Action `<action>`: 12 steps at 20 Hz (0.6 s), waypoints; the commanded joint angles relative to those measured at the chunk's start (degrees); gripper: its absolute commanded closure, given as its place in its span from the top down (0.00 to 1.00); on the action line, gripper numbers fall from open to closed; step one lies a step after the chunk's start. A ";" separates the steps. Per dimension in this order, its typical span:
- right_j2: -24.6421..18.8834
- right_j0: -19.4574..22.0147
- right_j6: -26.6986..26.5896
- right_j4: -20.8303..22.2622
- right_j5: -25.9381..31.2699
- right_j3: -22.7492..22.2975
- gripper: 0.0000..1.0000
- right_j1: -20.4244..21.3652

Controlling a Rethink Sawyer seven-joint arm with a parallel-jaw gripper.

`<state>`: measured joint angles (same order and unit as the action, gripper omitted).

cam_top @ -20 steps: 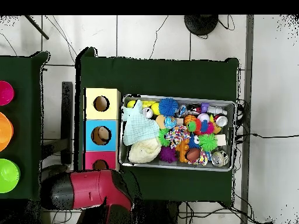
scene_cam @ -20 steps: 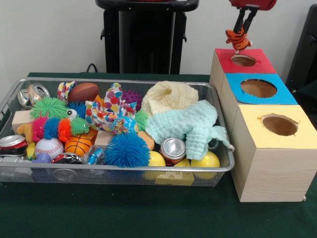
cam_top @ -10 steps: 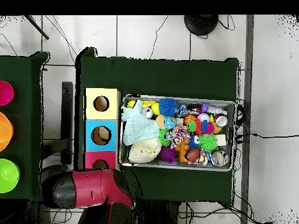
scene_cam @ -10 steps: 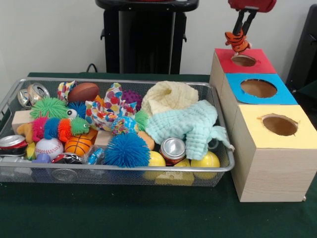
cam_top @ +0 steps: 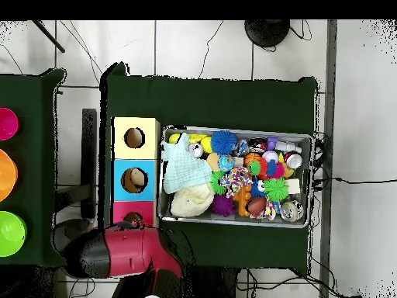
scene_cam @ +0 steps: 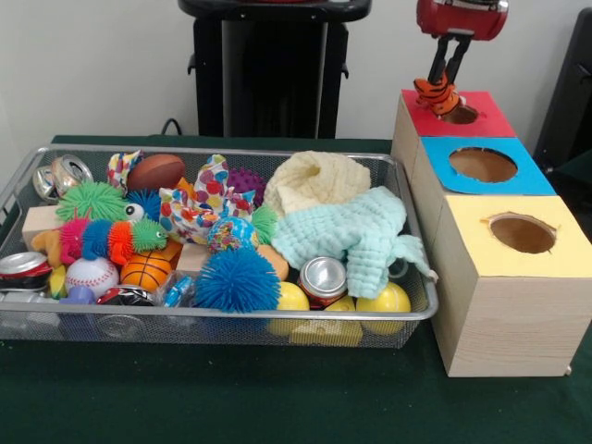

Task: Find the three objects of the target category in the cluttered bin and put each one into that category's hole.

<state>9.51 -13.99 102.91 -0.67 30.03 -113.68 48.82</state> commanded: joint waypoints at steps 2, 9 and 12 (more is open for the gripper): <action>-3.97 0.94 11.61 -3.32 -3.81 -3.82 0.00 -2.22; -3.60 -1.39 13.44 -5.15 -3.85 -3.89 0.00 -2.61; -3.48 -2.47 14.26 -6.06 -4.16 -4.12 0.00 -2.73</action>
<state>9.50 -15.29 102.91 -3.51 28.63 -114.65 48.76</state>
